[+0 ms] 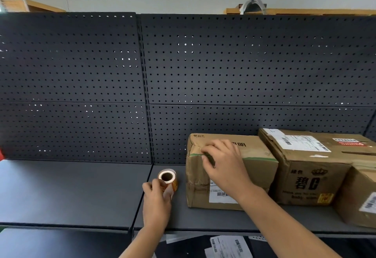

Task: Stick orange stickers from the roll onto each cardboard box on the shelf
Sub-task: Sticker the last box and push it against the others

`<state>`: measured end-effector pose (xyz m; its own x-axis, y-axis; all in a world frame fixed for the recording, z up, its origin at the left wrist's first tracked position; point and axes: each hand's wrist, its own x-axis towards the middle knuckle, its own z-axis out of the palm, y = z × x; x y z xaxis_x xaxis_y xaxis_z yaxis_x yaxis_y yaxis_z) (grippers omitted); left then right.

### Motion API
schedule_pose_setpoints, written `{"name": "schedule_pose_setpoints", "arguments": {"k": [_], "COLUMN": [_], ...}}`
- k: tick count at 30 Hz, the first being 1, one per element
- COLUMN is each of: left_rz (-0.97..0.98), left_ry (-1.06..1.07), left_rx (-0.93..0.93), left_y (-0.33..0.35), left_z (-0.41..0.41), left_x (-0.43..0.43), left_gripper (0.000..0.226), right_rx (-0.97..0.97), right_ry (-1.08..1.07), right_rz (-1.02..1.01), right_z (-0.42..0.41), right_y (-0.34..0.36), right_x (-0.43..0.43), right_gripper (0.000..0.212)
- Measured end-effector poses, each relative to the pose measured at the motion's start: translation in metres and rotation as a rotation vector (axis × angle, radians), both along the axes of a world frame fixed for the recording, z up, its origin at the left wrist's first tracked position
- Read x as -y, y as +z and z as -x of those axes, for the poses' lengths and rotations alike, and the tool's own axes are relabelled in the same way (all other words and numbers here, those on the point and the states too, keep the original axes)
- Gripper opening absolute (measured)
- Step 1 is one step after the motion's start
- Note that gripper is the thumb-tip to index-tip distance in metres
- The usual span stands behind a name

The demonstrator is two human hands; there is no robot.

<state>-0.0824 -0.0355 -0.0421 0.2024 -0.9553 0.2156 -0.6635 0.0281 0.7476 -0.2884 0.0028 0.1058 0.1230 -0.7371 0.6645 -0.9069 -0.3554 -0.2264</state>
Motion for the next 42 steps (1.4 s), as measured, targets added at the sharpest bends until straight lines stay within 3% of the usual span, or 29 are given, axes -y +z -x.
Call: {"name": "schedule_pose_setpoints", "arguments": {"k": [3, 7, 11, 17, 24, 29, 35, 42], "left_rz": [-0.032, -0.100, -0.153, -0.168, -0.156, -0.182, -0.185, -0.184], "left_ry": [-0.029, -0.109, -0.157, -0.252, -0.255, -0.272, -0.247, -0.202], "left_rx": [-0.044, -0.056, -0.074, -0.143, -0.196, -0.239, -0.395, -0.433], "left_y": [-0.004, -0.002, 0.004, 0.012, 0.013, 0.018, 0.020, 0.014], "left_z": [-0.009, -0.017, -0.020, -0.022, -0.025, -0.024, -0.033, -0.039], "left_x": [0.004, 0.001, -0.001, -0.005, -0.009, -0.010, -0.009, -0.010], "left_gripper": [0.014, 0.036, 0.045, 0.033, 0.033, 0.036, 0.016, 0.010], "right_rx": [-0.019, -0.063, -0.112, -0.034, 0.081, 0.130, 0.468, 0.535], "right_ry": [0.065, 0.173, 0.226, 0.321, 0.065, 0.042, 0.115, 0.182], "right_rz": [0.052, 0.125, 0.143, -0.108, -0.493, -0.612, -0.711, -0.717], "right_z": [-0.011, -0.031, -0.055, -0.084, -0.094, -0.094, -0.104, -0.116], "right_y": [-0.006, -0.013, -0.024, -0.051, -0.082, -0.103, -0.117, -0.132], "right_x": [-0.001, 0.000, 0.002, 0.011, 0.014, 0.021, 0.022, 0.024], "right_gripper": [0.017, 0.021, 0.025, 0.025, 0.015, 0.017, 0.024, 0.024]}}
